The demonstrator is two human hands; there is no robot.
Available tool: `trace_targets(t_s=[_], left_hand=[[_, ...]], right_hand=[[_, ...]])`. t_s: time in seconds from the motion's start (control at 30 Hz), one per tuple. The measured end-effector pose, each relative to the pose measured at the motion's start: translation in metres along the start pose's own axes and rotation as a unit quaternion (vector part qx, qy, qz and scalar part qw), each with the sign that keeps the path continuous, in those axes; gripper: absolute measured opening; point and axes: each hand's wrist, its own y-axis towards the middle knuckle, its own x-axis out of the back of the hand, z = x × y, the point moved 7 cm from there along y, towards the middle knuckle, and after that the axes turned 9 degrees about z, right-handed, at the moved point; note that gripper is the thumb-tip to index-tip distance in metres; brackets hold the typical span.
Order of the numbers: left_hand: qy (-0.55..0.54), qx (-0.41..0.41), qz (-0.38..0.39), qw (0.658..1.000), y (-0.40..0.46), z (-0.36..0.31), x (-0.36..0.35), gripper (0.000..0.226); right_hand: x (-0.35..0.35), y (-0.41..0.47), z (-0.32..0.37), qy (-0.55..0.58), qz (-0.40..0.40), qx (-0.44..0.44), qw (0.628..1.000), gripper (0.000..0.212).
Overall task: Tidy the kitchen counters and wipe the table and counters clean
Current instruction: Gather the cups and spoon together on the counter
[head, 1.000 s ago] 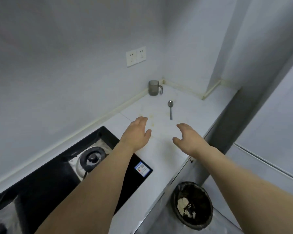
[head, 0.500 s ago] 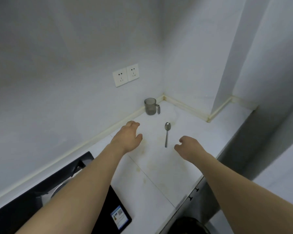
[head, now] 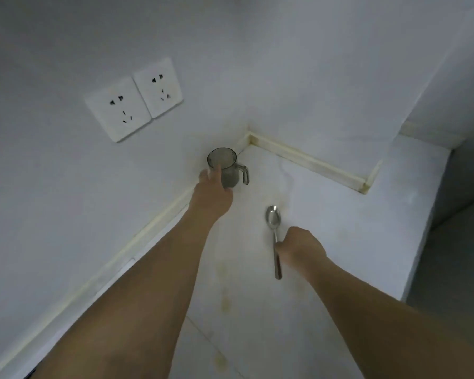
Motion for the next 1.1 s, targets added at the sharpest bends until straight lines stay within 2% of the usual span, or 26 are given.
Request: trace_targets(t_s=[0.1,0.23,0.37,0.57,0.67,0.8,1.0,1.1], left_hand=[[-0.005,0.020,-0.005,1.000,0.036,0.005,-0.010,0.063],[0.009,0.021,-0.031,0.999,0.065,0.011,-0.015,0.050],[0.030,0.016,-0.058,0.998,0.077,0.015,-0.014,0.038],[0.011,-0.020,-0.097,0.995,0.061,0.022,-0.015,0.028],[-0.020,-0.022,-0.098,0.995,0.030,0.031,-0.016,0.023],[-0.047,-0.012,-0.095,0.994,-0.027,0.044,-0.014,0.022],[-0.158,0.064,-0.148,0.974,-0.155,0.051,-0.007,0.022],[-0.173,0.079,-0.173,0.966,-0.219,0.045,-0.009,0.019]], right_hand=[[-0.002,0.025,0.002,-0.024,-0.011,-0.023,0.999,0.009],[-0.009,0.051,0.003,-0.039,-0.007,-0.042,0.998,0.006],[-0.018,0.068,0.005,-0.006,-0.002,-0.029,1.000,0.019],[-0.025,0.074,0.014,0.002,0.018,-0.017,1.000,0.025],[-0.022,0.061,0.021,0.010,0.025,-0.005,1.000,0.023],[-0.009,0.028,0.028,0.040,0.017,0.022,0.999,0.008],[-0.001,-0.062,0.029,0.076,0.008,0.096,0.993,0.015],[-0.006,-0.109,0.020,0.086,0.008,0.134,0.987,0.020]])
